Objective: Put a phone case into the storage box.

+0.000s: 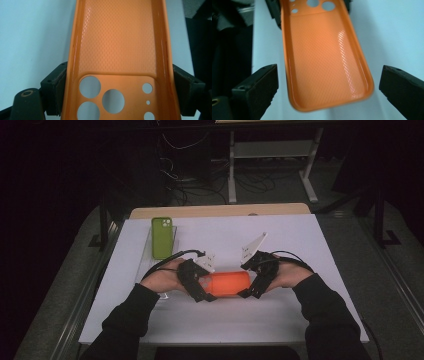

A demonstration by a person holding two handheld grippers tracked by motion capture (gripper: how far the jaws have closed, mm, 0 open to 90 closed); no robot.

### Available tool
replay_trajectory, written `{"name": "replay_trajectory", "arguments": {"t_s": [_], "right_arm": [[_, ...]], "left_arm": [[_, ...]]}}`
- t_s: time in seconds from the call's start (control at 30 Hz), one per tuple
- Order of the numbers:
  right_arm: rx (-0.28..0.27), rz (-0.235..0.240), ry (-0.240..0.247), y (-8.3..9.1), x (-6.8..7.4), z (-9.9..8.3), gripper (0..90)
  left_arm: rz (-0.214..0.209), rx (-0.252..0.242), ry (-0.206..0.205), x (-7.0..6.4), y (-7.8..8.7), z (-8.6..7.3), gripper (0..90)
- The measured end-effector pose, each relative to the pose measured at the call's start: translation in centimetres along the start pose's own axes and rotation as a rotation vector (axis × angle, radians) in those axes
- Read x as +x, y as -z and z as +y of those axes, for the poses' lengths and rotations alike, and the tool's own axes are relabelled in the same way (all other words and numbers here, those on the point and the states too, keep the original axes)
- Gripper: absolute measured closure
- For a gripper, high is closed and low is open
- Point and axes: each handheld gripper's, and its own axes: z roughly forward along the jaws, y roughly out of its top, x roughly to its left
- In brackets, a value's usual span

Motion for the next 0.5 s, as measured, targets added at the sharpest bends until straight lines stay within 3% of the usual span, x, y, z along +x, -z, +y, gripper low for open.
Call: {"name": "replay_trajectory", "arguments": {"t_s": [0.1, 0.23, 0.33, 0.37, 0.5], "right_arm": [[-0.049, -0.057, -0.021, 0.6, -0.7, -0.5, 1.1], [-0.085, -0.11, -0.092, 1.2, -1.4, -1.3, 0.3], [-0.133, -0.139, -0.165, 1.6, -1.7, -2.1, 0.4], [-0.148, -0.147, -0.215, 1.7, -1.6, -2.4, 0.3], [-0.192, -0.182, -0.314, 1.8, -1.5, -3.4, 0.4]], "left_arm": [[0.03, 0.005, 0.046, 0.2, -0.1, -0.2, 16.5], [0.076, 0.015, 0.091, 0.3, -0.1, -0.4, 16.4], [0.108, 0.014, 0.146, 0.3, -0.2, -0.5, 16.3], [0.117, 0.012, 0.15, 0.4, -0.2, -0.6, 16.3], [0.184, 0.026, 0.238, 0.6, -0.3, -0.6, 16.3]]}}
